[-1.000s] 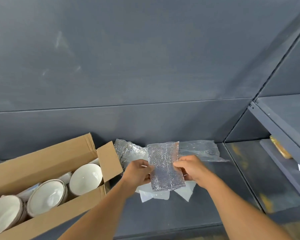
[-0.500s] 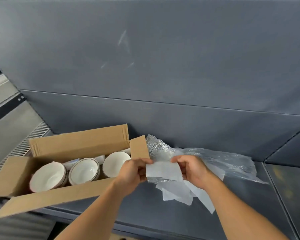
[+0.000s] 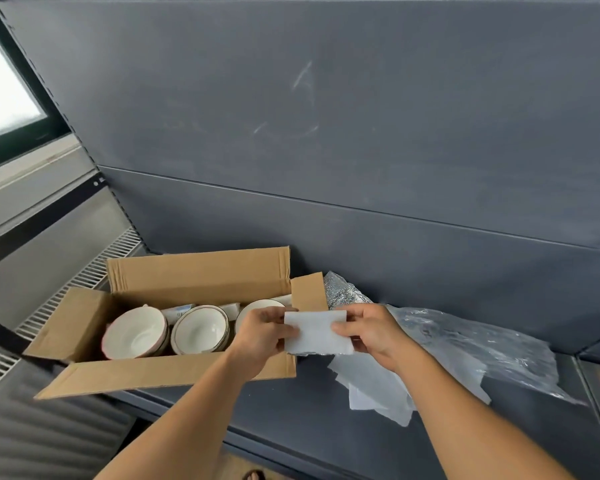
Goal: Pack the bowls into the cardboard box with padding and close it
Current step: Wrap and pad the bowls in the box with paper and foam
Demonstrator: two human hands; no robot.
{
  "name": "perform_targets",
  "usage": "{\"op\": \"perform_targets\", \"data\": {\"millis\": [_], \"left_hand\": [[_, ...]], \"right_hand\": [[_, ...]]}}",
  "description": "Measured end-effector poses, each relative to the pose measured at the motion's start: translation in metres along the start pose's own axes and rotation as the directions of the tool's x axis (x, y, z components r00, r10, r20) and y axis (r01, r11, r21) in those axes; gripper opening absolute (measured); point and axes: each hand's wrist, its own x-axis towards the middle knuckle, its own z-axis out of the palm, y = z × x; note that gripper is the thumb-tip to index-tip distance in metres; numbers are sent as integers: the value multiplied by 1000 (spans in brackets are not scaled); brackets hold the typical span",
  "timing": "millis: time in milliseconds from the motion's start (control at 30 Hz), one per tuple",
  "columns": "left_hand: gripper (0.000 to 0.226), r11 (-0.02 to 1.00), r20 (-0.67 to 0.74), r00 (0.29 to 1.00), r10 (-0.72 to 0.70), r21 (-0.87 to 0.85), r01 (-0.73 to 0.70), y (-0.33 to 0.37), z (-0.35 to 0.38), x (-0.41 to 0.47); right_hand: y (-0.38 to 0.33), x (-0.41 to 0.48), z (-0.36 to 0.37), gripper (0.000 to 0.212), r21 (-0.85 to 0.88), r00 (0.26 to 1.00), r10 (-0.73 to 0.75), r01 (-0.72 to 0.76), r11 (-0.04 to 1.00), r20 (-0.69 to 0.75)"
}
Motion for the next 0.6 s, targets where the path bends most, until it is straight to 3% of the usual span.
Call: {"op": "perform_targets", "data": {"millis": [233, 600], "left_hand": [[12, 997, -1, 1000, -30, -69, 30, 1, -21, -2], [22, 949, 80, 993, -91, -294, 110, 2, -53, 0]], "right_hand": [[-4, 11, 17, 26, 16, 995, 70, -72, 997, 68], [-10, 25, 42, 29, 142, 977, 87, -116, 983, 193]]}}
